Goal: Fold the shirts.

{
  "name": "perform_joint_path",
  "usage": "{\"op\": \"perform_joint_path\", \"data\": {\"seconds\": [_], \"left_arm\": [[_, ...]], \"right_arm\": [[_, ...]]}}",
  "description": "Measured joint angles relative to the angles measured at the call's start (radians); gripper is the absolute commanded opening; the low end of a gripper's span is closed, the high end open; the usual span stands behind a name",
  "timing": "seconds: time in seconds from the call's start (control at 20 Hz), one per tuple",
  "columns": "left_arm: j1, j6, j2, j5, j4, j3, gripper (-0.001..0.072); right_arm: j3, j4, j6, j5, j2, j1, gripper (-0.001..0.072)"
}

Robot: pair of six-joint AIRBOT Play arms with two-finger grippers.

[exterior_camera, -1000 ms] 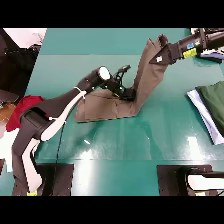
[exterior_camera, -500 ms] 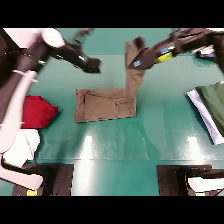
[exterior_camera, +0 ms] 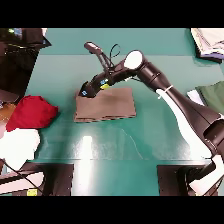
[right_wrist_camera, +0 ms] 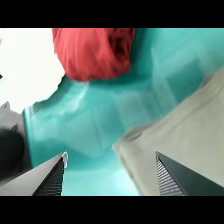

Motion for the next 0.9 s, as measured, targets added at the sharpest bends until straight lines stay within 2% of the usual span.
{"op": "perform_joint_path", "data": {"seconds": [0.1,0.25,0.4,0.45,0.5,0.55,0.7,0.9], "left_arm": [[0.013,0.002,0.012,-0.027,0.002,-0.002,0.0031],[0.023,0.011,0.02,-0.05,0.001,-0.003,0.0031],[0.025,0.015,0.024,-0.06,-0.003,-0.003,0.0031],[0.027,0.016,0.024,-0.06,-0.003,-0.003,0.0031],[0.027,0.016,0.025,-0.06,-0.004,-0.003,0.0031],[0.027,0.017,0.025,-0.06,-0.006,-0.003,0.0031],[0.027,0.019,0.025,-0.046,-0.006,-0.003,0.0031],[0.027,0.02,0.025,-0.014,-0.006,-0.003,0.0031]], "right_arm": [[0.0,-0.047,0.001,0.024,0.013,-0.014,0.0571],[-0.03,-0.156,0.035,0.145,0.051,-0.101,0.0571],[-0.163,-0.213,0.084,0.214,0.111,-0.244,0.0576],[-0.228,-0.225,0.097,0.218,0.134,-0.296,0.0593],[-0.291,-0.228,0.109,0.216,0.154,-0.345,0.0666],[-0.36,-0.224,0.116,0.201,0.171,-0.397,0.0712],[-0.534,-0.147,0.132,0.148,0.181,-0.526,0.07],[-0.649,0.002,0.099,0.106,0.122,-0.578,0.07]]}}
